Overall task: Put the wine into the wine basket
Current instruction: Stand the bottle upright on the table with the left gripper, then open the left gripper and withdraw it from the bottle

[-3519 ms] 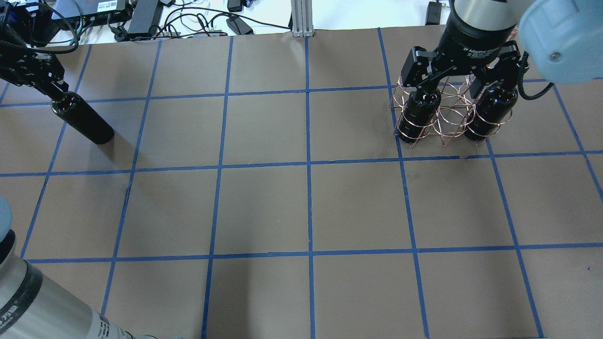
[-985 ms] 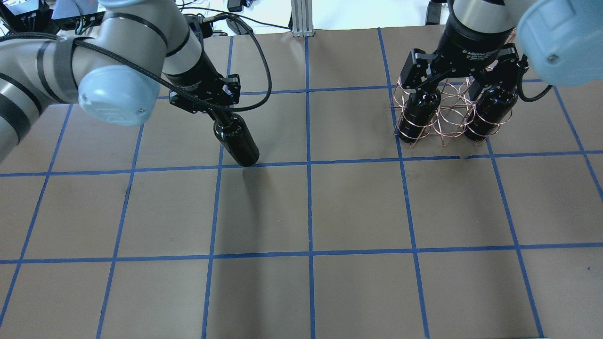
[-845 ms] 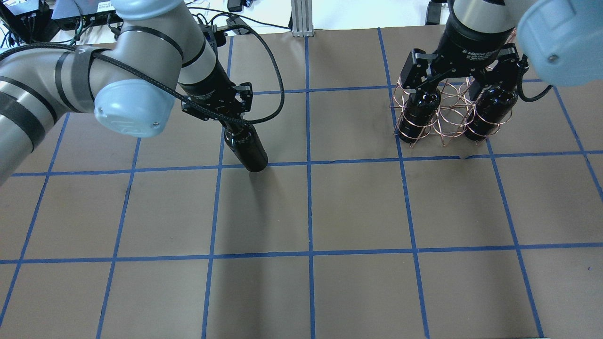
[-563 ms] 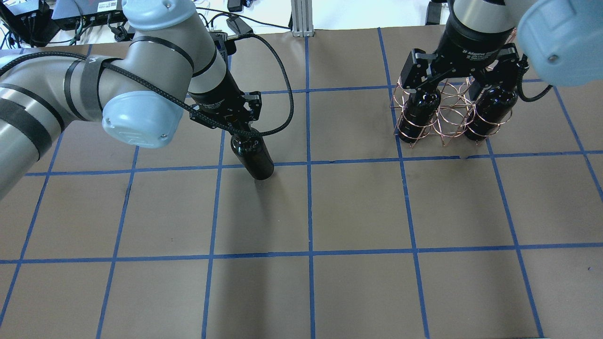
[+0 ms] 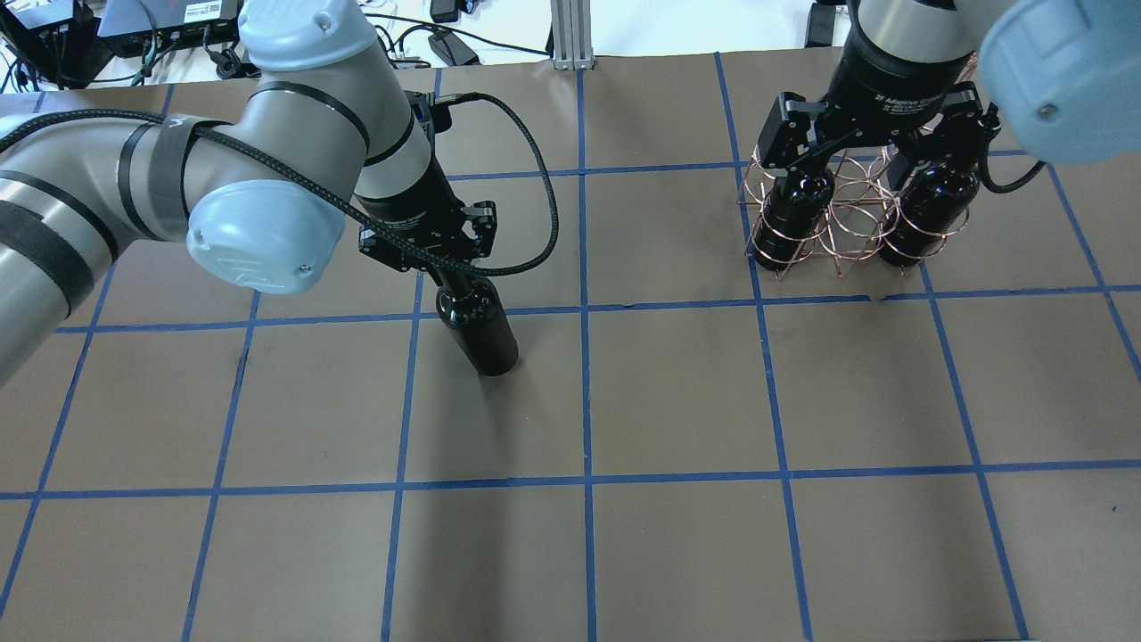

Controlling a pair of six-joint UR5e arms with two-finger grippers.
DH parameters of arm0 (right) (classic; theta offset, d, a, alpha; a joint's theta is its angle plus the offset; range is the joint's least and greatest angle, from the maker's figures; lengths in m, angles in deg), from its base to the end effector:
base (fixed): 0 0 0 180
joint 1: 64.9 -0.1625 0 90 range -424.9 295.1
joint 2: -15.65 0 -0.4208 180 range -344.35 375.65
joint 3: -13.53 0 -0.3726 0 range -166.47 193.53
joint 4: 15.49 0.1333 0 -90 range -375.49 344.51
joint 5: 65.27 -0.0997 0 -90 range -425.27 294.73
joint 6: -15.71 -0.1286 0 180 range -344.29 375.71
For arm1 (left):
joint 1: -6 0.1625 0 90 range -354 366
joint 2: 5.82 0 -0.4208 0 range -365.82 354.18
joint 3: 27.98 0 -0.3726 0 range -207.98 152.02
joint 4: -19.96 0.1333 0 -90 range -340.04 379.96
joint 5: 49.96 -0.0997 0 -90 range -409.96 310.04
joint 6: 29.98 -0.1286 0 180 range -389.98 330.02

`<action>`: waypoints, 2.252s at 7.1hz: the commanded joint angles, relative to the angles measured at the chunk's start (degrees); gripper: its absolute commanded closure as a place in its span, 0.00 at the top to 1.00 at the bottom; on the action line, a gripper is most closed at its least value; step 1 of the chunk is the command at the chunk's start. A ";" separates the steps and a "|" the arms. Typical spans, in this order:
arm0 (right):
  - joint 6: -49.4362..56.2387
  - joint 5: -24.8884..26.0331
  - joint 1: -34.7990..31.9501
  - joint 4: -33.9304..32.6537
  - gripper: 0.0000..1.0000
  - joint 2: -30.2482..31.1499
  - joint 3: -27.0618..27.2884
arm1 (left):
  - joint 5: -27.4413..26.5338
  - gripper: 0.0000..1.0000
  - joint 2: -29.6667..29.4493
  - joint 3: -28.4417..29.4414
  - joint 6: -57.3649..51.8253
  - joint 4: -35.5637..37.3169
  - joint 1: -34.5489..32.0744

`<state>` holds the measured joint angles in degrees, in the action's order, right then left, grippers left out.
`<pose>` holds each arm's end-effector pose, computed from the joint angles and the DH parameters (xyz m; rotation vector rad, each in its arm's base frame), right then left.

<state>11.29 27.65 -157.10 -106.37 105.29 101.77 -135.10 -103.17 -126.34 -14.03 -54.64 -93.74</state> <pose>0.1451 -0.4746 0.4680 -0.0615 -3.0917 0.0660 -0.2287 -0.4798 0.3503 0.1661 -3.0554 -0.0369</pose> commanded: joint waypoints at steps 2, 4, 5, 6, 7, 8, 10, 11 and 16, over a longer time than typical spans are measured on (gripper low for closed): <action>0.02 0.07 0.00 0.00 1.00 0.01 0.00 | -0.03 0.00 -0.21 -0.07 -0.04 -0.46 -1.07; 0.02 0.07 0.00 0.00 1.00 -0.08 0.00 | -0.20 0.00 -0.82 -0.07 -0.66 -0.55 -1.07; 0.02 0.07 0.00 0.00 1.00 -0.08 0.00 | -0.11 0.00 -0.91 -0.07 -0.66 -0.55 -1.07; 0.02 0.07 0.00 0.00 1.00 -0.08 0.00 | -0.03 0.00 -0.91 -0.07 -0.31 -0.55 -1.07; 0.02 0.07 0.00 0.00 1.00 -0.08 0.00 | -0.03 0.60 -0.83 -0.07 -0.48 -1.85 -1.15; 0.02 0.07 0.00 0.00 1.00 -0.08 0.09 | -0.03 1.00 -0.74 -0.07 -0.48 -3.61 -1.16; 0.02 0.07 0.00 0.00 1.00 -0.08 0.26 | 0.06 1.00 0.84 1.76 -0.04 -9.58 -1.07; 0.02 -0.02 0.00 0.00 1.00 -0.08 0.26 | -0.63 1.00 1.28 4.73 0.04 -10.47 -0.28; 0.72 -0.98 0.00 -0.70 1.00 -0.07 0.18 | -3.78 1.00 1.72 17.06 -13.28 -15.31 15.41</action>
<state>11.90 27.38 -157.04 -106.95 105.27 101.91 -136.96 -101.66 -110.35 -22.59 -69.26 -82.90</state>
